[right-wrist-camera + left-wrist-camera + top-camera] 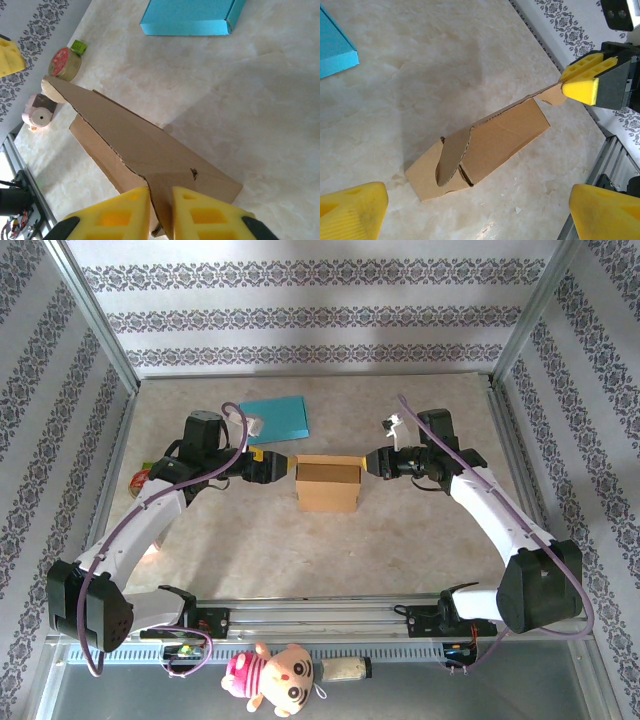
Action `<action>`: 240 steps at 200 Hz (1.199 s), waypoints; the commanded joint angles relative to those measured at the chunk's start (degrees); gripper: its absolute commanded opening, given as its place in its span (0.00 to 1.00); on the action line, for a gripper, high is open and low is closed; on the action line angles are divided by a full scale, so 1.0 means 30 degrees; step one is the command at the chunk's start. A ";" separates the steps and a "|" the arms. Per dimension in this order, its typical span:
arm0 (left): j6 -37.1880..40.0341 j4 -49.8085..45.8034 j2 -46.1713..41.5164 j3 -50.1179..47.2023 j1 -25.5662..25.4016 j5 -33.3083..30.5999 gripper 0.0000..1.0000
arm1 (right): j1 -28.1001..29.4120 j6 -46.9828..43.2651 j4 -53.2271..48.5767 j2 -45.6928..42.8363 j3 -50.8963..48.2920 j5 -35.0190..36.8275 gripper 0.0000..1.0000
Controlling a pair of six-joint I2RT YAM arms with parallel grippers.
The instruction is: Fold the paper box
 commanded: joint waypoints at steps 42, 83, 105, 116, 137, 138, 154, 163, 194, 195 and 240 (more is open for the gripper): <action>0.1823 -0.0582 0.0620 0.0765 -0.1356 -0.2821 0.81 | 0.0312 -0.0310 -0.0556 -0.0580 0.0363 0.1080 0.04; 0.2545 -0.0462 0.1526 0.1643 -0.1871 -0.3893 0.73 | 0.0577 -0.0593 -0.0861 -0.0599 0.0712 0.1056 0.03; 0.2545 -0.0244 0.2170 0.2152 -0.2043 -0.3249 0.63 | 0.0637 -0.0628 -0.0929 -0.0617 0.0779 0.1136 0.03; 0.2586 -0.0429 0.2480 0.2457 -0.2148 -0.2828 0.59 | 0.0690 -0.0593 -0.0894 -0.0653 0.0750 0.1181 0.04; 0.2631 -0.1050 0.2839 0.2760 -0.2193 -0.2250 0.55 | 0.0699 -0.0562 -0.0886 -0.0675 0.0725 0.1261 0.04; 0.2625 -0.1079 0.2854 0.2785 -0.2193 -0.2209 0.55 | 0.0696 -0.0557 -0.0889 -0.0679 0.0737 0.1261 0.04; 0.2540 -0.1443 0.2869 0.2849 -0.2223 -0.1205 0.55 | 0.0739 -0.0538 -0.0858 -0.0654 0.0726 0.1268 0.04; 0.2366 -0.1475 0.2812 0.2785 -0.2253 -0.0768 0.55 | 0.0724 -0.0510 -0.0864 -0.0599 0.0714 0.1285 0.04; 0.2286 -0.1979 0.2729 0.2498 -0.2398 -0.1457 0.53 | 0.0817 -0.0609 -0.0921 -0.0423 0.0827 0.1313 0.04; 0.2291 -0.1998 0.2725 0.2464 -0.2413 -0.1505 0.52 | 0.0829 -0.0595 -0.0922 -0.0421 0.0832 0.1317 0.04; 0.2282 -0.2425 0.3261 0.2481 -0.2410 -0.1822 0.43 | 0.0844 -0.0649 -0.1061 -0.0390 0.0968 0.1407 0.04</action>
